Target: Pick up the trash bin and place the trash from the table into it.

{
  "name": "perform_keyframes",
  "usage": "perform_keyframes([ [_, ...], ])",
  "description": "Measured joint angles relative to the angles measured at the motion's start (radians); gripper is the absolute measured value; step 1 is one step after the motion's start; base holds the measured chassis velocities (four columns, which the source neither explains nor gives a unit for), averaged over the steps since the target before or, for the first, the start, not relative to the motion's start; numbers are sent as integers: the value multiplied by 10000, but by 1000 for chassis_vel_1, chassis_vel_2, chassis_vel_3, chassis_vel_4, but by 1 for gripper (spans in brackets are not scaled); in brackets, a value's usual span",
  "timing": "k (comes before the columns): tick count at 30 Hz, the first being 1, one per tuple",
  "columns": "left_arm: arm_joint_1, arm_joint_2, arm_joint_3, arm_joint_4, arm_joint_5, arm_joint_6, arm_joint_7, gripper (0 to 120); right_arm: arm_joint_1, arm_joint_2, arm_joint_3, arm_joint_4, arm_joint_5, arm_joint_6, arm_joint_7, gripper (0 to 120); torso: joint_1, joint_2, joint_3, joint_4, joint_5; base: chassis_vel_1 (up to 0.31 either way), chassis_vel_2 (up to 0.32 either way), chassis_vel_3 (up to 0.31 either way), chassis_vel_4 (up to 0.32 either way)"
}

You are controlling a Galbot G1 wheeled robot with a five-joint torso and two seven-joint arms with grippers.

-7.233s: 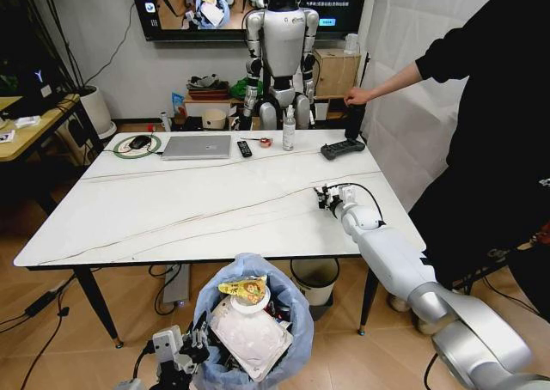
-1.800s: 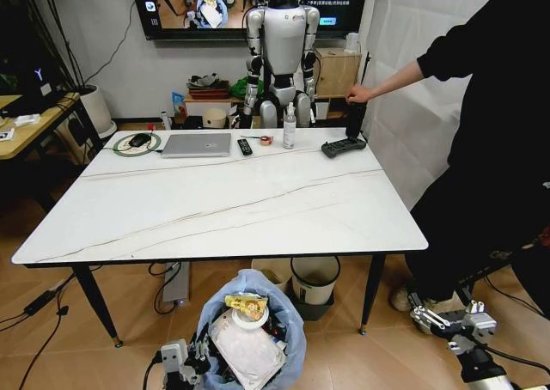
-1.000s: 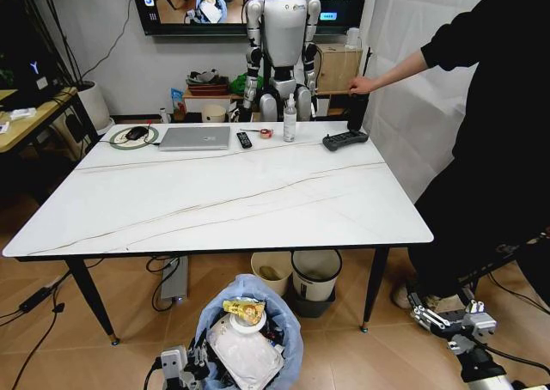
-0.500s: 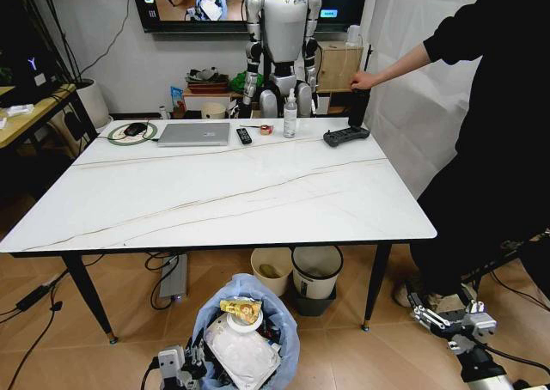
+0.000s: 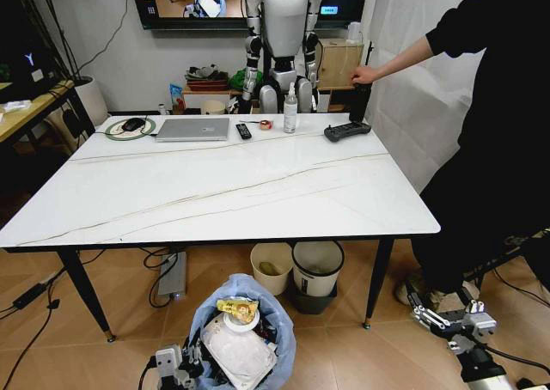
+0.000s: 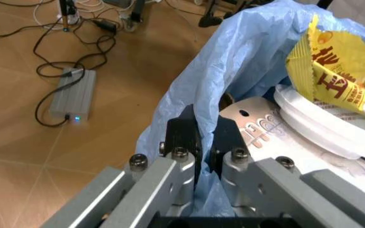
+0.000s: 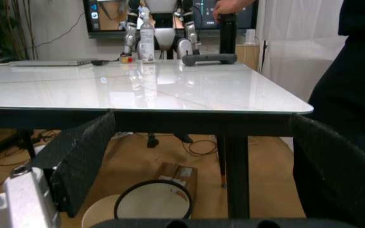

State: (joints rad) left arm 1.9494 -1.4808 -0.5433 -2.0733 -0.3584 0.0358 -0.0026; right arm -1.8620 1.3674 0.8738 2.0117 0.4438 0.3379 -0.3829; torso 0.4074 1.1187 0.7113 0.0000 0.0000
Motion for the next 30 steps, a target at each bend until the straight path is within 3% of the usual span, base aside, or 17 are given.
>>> perform_keyframes([
  [30, -1350, -182, -1249, 1675, -427, -72, 145, 0, 0, -1, 0, 0, 0, 0, 0, 100, -664, -1521, -857, 1, -1, 0, 0, 0, 0],
])
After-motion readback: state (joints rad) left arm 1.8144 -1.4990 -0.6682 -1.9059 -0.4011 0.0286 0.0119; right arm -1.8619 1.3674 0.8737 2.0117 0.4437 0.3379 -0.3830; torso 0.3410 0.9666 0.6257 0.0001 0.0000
